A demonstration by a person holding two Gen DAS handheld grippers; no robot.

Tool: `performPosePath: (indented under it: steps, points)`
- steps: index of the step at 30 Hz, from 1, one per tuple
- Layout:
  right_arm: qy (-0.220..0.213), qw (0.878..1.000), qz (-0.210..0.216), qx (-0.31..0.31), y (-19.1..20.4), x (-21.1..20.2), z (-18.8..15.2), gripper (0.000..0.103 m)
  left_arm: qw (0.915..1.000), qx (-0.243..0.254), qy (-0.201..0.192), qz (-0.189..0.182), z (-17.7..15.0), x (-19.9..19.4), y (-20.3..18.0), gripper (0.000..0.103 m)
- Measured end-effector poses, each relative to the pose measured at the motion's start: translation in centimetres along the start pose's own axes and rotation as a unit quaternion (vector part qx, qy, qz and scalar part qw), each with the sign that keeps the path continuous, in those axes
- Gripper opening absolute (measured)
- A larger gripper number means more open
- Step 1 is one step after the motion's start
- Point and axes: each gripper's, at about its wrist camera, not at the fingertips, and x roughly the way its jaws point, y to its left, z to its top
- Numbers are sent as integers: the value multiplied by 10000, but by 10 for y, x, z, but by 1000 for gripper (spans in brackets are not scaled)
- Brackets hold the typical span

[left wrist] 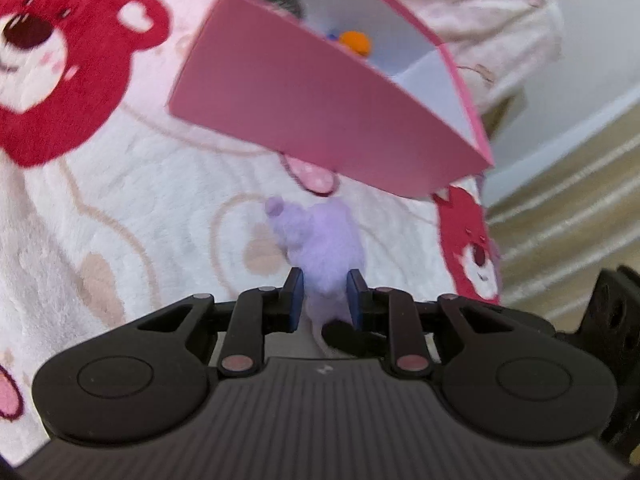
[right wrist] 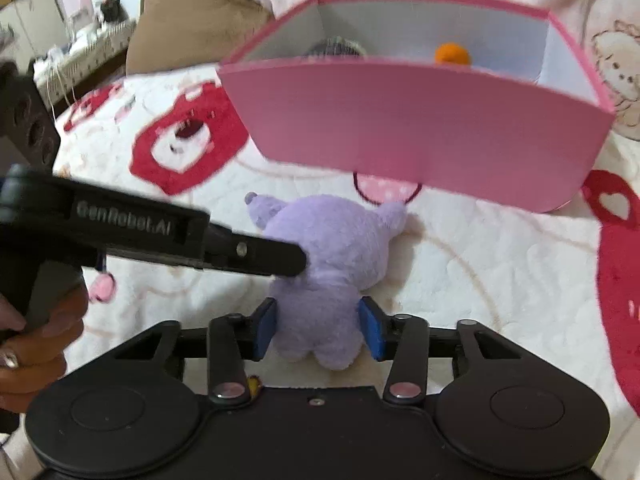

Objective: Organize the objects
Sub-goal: 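Close the left gripper on the plush bear's head and lift, then carry the plush bear over the pink box and lower it inside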

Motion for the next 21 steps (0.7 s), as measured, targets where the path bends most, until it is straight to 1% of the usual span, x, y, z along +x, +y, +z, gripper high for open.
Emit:
performPosePath:
  steps: [2, 4, 6, 8, 11, 13, 14, 16, 18, 19, 21]
  points:
    - [-157, 9998, 53, 79, 4, -11, 1, 41, 9997, 251, -17, 15, 0, -8, -11, 21]
    - [-285, 9996, -1, 57, 10, -20, 0, 41, 9984, 556, -95, 1, -1, -17, -21, 21]
    - [-368, 9993, -46, 64, 15, -24, -1, 41, 9966, 811, -105, 82, 0, -21, -30, 21]
    - [-393, 9992, -95, 52, 17, -26, -1, 41, 9960, 884, -99, 114, 1, -21, -31, 21]
    - [-316, 9994, -149, 56, 16, -20, 0, 41, 9972, 735, 16, 147, 2, -13, -25, 21]
    - [-202, 9996, -134, 147, 13, -12, 0, 41, 9975, 645, 130, 241, 1, -4, -19, 21]
    - [-209, 9994, -172, 197, 12, -8, -1, 42, 9979, 580, 165, 246, 0, -1, -15, 21]
    - [-91, 9995, -189, 229, 11, 2, -3, 44, 9988, 383, 229, 198, -2, 5, -5, 21]
    - [-35, 9996, -212, 203, 11, 10, -5, 50, 9993, 224, 252, 180, -4, 9, 4, 21]
    - [-9, 9996, -208, 180, 12, 13, -5, 52, 9994, 168, 262, 167, -5, 10, 7, 21]
    - [28, 9996, -261, 103, 13, 18, -5, 57, 9996, 87, 256, 120, -6, 10, 11, 23]
